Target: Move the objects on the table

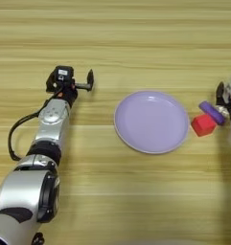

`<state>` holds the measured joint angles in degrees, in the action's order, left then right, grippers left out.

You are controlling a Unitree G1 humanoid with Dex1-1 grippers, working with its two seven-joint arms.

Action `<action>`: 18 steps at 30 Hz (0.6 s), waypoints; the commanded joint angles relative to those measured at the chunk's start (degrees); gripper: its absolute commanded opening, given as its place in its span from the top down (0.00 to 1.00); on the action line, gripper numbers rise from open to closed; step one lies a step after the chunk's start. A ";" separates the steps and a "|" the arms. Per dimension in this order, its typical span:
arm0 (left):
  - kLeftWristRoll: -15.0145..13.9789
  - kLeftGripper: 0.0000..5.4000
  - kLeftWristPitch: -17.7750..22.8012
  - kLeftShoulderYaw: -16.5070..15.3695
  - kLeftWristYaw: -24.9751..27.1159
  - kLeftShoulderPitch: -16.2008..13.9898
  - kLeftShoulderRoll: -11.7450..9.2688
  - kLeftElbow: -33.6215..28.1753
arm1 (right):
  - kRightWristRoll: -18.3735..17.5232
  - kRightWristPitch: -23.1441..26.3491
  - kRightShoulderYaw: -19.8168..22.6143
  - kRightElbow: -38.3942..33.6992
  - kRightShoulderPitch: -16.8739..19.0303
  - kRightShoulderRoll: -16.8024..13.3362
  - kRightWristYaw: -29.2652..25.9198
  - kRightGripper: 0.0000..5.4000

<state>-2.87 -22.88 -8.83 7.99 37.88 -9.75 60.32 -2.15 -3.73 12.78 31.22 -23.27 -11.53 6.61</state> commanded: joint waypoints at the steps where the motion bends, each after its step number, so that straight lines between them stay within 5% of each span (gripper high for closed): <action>1: -0.36 0.00 -0.21 -0.32 -0.11 0.95 -0.30 -0.02 | -0.72 1.15 0.17 0.18 -0.11 0.20 -0.42 0.07; 18: -0.32 0.00 -0.27 -0.47 0.02 1.04 -0.46 0.16 | 0.92 -2.84 0.79 -2.21 0.36 -0.05 2.31 0.01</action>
<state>-2.89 -22.88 -9.19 8.01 37.89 -9.82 60.32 -2.04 -5.01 13.40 30.57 -23.21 -11.18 7.52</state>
